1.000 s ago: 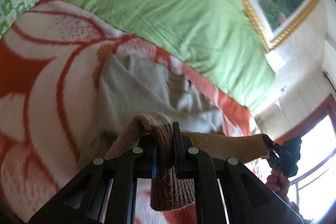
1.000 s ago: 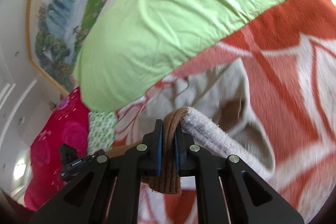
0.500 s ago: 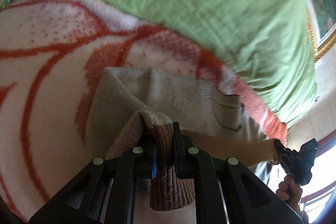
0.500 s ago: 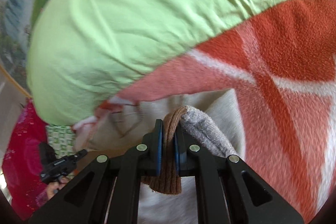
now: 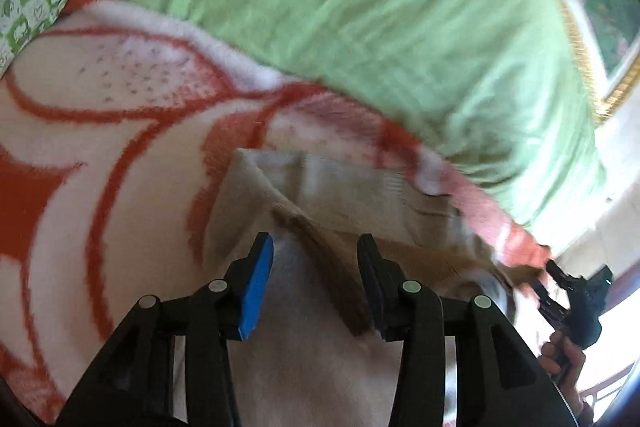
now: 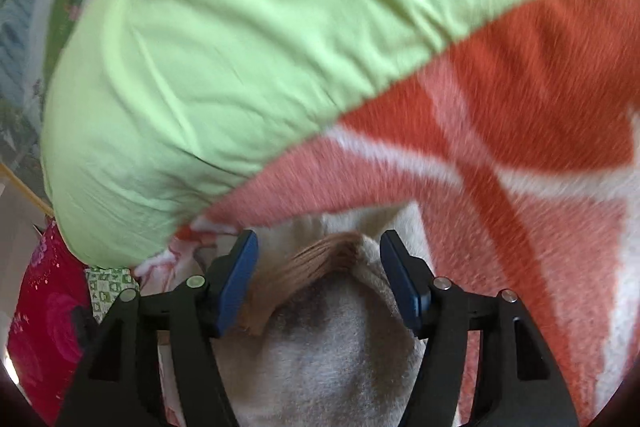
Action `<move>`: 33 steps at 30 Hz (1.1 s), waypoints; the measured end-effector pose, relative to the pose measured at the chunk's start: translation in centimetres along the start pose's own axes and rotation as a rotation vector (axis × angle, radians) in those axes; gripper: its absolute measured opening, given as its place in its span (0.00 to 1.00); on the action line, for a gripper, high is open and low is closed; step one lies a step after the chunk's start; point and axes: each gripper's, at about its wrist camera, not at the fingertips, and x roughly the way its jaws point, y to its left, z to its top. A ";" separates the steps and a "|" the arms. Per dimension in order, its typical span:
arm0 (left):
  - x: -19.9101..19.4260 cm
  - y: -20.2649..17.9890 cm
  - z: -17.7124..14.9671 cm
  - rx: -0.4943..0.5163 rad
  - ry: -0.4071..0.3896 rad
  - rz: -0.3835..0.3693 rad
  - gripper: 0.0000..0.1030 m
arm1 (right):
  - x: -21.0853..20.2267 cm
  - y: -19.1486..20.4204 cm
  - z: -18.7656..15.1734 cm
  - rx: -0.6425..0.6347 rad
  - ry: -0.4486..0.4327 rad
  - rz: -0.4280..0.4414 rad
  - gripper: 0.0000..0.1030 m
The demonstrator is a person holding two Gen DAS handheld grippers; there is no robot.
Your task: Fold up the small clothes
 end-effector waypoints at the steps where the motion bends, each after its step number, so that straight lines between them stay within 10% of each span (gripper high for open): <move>1: -0.6 -0.8 -0.7 0.033 0.011 -0.033 0.43 | -0.4 0.6 -0.2 -0.024 0.001 0.010 0.63; 10: 4.3 -9.1 -7.4 0.375 0.253 -0.110 0.43 | 3.7 9.3 -7.8 -0.466 0.259 0.061 0.63; 16: 9.4 -8.0 -2.8 0.354 0.185 0.074 0.43 | 10.5 10.1 -8.3 -0.655 0.366 -0.111 0.62; 25: 8.7 -2.5 5.4 0.120 -0.001 0.218 0.44 | 10.2 5.7 -1.6 -0.324 0.136 -0.215 0.62; 33: 3.8 -0.7 0.3 0.092 0.023 0.211 0.54 | 3.8 3.2 -1.5 -0.190 0.068 -0.200 0.62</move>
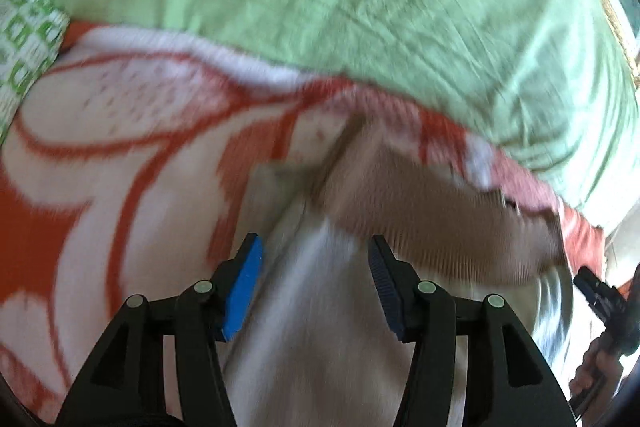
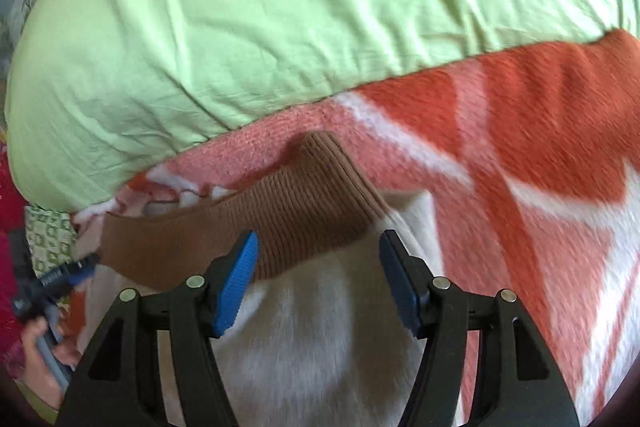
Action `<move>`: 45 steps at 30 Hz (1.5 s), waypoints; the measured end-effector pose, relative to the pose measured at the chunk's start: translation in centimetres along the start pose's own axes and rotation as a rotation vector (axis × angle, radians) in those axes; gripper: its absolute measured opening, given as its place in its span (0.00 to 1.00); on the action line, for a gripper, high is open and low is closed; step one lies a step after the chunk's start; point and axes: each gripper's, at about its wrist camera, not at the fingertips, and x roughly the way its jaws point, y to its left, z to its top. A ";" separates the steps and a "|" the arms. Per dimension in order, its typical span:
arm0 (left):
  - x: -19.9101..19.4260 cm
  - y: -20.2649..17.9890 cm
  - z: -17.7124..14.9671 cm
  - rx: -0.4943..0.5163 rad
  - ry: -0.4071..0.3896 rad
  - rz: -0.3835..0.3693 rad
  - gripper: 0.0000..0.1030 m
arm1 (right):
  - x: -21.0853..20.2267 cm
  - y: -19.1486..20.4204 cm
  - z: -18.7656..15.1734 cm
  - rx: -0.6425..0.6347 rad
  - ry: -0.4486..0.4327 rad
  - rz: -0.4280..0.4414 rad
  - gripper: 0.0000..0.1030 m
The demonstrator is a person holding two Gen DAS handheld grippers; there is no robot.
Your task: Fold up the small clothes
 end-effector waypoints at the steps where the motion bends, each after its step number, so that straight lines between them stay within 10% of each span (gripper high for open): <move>1: -0.3 -0.2 -0.8 -0.002 0.008 0.000 0.55 | -0.7 0.1 -0.4 -0.005 0.002 -0.001 0.63; 15: -6.1 8.5 -13.9 -0.308 0.163 -0.031 0.71 | -7.5 -3.1 -10.5 0.007 0.092 -0.104 0.72; 26: -3.9 7.8 -14.5 -0.410 0.164 -0.051 0.60 | -5.4 -5.8 -12.4 0.161 0.156 -0.110 0.71; 27: -3.8 7.9 -14.5 -0.398 0.160 -0.042 0.51 | -5.3 -5.6 -12.5 0.152 0.157 -0.107 0.68; 28: -3.6 7.5 -14.2 -0.372 0.161 -0.026 0.25 | -5.1 -5.5 -12.4 0.150 0.167 -0.079 0.44; 29: -3.6 7.3 -14.0 -0.352 0.163 -0.029 0.19 | -4.9 -5.5 -12.3 0.159 0.187 -0.063 0.09; 39: -4.1 7.6 -14.0 -0.278 0.174 -0.040 0.20 | -5.9 -7.5 -12.0 0.205 0.217 -0.028 0.09; 45: -5.8 9.2 -14.8 -0.388 0.185 -0.056 0.53 | -7.2 -5.5 -11.1 0.150 0.143 -0.155 0.47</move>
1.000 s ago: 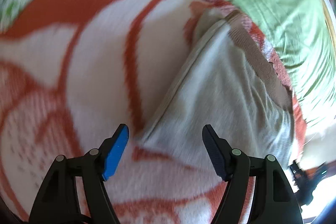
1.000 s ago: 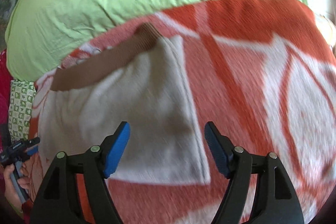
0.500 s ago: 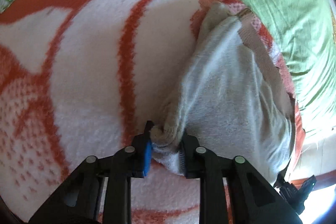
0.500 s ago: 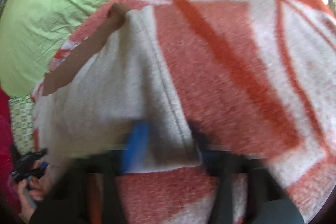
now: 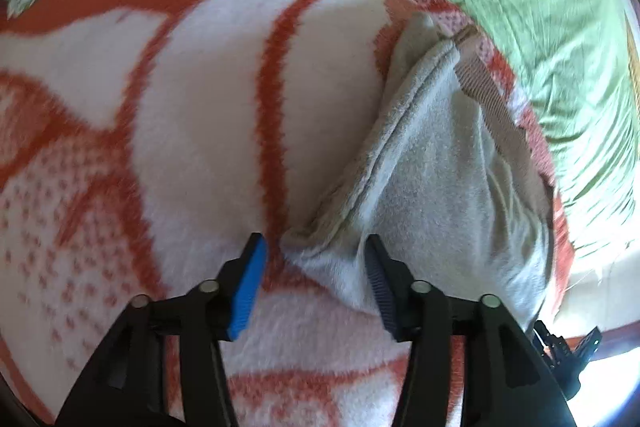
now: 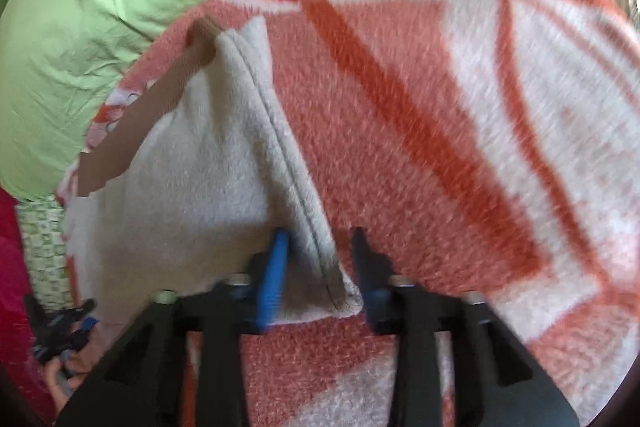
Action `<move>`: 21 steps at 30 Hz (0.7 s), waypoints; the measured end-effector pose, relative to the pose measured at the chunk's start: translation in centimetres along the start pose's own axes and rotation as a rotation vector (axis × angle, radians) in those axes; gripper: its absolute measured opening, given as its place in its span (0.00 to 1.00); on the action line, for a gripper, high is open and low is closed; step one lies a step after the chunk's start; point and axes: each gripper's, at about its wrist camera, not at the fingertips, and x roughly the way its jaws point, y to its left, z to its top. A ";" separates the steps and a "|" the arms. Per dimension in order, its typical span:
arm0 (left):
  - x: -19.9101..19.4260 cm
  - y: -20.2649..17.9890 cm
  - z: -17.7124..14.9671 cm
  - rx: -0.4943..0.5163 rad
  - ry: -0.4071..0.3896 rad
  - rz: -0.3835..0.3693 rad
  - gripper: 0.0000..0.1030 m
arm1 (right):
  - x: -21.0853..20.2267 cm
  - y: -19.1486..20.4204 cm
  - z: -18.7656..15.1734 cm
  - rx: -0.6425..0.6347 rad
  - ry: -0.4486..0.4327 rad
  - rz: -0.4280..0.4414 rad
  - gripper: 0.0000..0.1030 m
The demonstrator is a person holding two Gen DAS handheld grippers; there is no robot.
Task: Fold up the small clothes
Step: 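Grasp the folded sweater edge with the left tool and tuck it inward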
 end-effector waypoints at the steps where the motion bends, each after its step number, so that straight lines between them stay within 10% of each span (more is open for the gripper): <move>1: -0.1 0.2 -0.3 -0.020 0.011 -0.012 0.57 | -0.6 0.6 0.2 -0.024 -0.028 -0.009 0.48; 6: 1.1 0.2 -1.2 -0.094 0.046 -0.049 0.64 | -3.1 3.7 1.3 -0.093 -0.125 0.033 0.48; 13: 3.1 -1.1 0.6 -0.164 -0.058 -0.061 0.71 | 0.3 10.0 1.9 -0.156 -0.018 0.184 0.48; 15: 3.7 -1.7 1.2 -0.160 -0.077 -0.051 0.64 | 1.3 11.2 1.6 -0.170 0.012 0.205 0.48; 17: 4.0 -2.7 1.7 -0.126 -0.068 -0.094 0.20 | 2.2 12.7 1.7 -0.185 0.033 0.231 0.48; 21: 2.5 -6.3 1.5 0.026 -0.115 -0.070 0.18 | 2.8 13.9 2.1 -0.218 0.053 0.270 0.48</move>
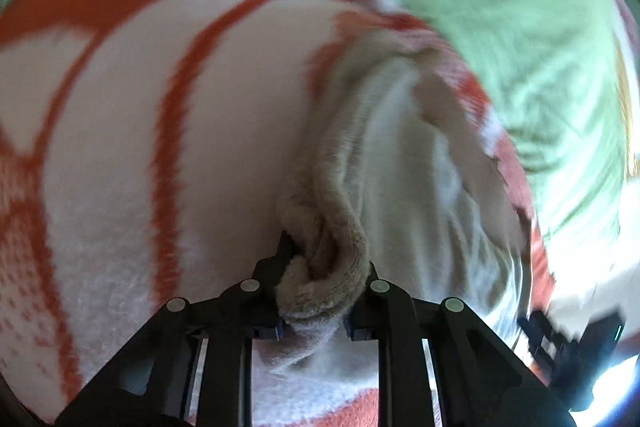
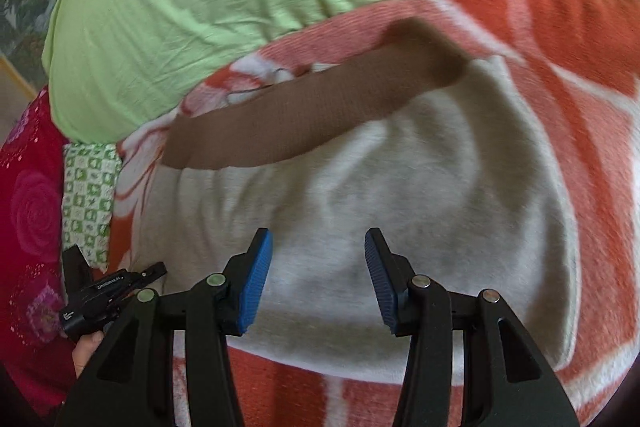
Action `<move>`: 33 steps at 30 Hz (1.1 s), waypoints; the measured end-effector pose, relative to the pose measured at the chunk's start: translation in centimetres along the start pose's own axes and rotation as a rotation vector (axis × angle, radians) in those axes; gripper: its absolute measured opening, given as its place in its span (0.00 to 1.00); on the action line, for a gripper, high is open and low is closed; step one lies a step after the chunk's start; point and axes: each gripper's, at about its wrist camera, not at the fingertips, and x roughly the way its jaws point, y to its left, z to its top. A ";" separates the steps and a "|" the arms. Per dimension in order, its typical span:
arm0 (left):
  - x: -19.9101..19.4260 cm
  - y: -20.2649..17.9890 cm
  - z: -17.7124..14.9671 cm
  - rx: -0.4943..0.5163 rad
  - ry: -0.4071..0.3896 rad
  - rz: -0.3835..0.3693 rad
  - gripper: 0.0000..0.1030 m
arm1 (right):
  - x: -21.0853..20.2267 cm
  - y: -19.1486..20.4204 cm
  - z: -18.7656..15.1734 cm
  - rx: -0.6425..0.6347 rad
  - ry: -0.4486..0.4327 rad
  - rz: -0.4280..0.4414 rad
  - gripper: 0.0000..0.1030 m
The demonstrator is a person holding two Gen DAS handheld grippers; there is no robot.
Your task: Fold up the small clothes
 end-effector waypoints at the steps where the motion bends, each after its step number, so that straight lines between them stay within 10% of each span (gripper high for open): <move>1: -0.5 -1.3 -0.2 0.041 -0.011 -0.004 0.17 | 0.1 0.1 0.3 -0.002 0.001 0.008 0.48; 12: 1.3 -19.2 -7.9 0.503 0.094 -0.253 0.16 | -1.0 -4.1 3.6 0.133 0.003 0.168 0.51; 16: 5.2 -19.5 -9.8 0.506 0.190 -0.225 0.16 | 0.6 -5.8 3.3 0.199 0.046 0.225 0.76; 28: 5.8 -20.0 -9.9 0.541 0.210 -0.225 0.16 | 6.0 -2.3 5.9 0.102 0.071 0.270 0.76; 33: 5.5 -20.0 -10.1 0.550 0.215 -0.223 0.16 | 9.5 -0.4 7.8 0.050 0.121 0.226 0.53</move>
